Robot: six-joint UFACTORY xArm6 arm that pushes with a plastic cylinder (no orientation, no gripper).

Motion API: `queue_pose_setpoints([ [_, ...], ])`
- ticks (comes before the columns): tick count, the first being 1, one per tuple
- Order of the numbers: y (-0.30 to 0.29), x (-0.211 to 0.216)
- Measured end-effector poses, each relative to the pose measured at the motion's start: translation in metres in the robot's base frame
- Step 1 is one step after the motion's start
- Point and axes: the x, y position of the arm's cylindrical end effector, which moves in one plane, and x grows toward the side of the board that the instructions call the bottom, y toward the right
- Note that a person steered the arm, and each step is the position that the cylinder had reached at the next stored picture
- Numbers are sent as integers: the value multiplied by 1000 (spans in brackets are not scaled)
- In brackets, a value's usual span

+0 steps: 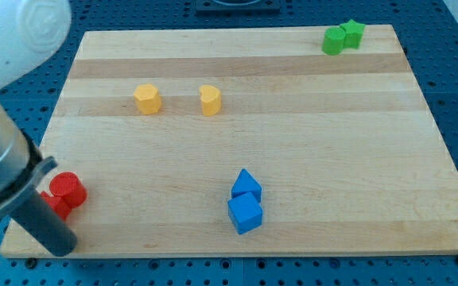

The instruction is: Move the red star along with red circle towards center left

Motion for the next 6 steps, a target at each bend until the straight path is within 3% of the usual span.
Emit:
queue_pose_setpoints([
  [3,-75,-4],
  [6,-9,-23],
])
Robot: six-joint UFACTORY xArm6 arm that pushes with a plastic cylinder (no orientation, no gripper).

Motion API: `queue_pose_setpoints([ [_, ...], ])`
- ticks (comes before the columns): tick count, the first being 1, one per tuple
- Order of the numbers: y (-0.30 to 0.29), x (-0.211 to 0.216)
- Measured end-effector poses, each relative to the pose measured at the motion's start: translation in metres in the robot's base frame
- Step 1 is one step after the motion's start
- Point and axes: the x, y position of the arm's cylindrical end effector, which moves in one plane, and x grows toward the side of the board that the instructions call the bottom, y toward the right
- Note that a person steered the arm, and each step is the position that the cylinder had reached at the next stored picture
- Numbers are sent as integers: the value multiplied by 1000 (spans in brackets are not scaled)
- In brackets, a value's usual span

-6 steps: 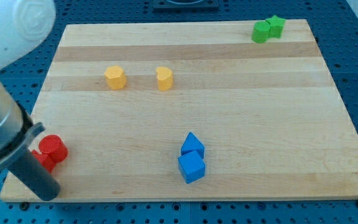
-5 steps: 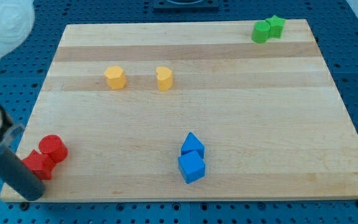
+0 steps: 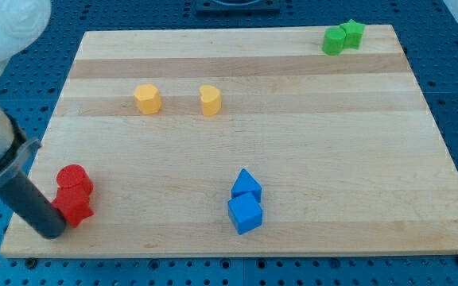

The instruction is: Move the red star along with red circle towards center left

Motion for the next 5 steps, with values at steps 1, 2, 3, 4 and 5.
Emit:
queue_pose_setpoints([
  [1,14,-16],
  [2,29,-41],
  [3,42,-64],
  [4,50,-87],
  [5,54,-102],
])
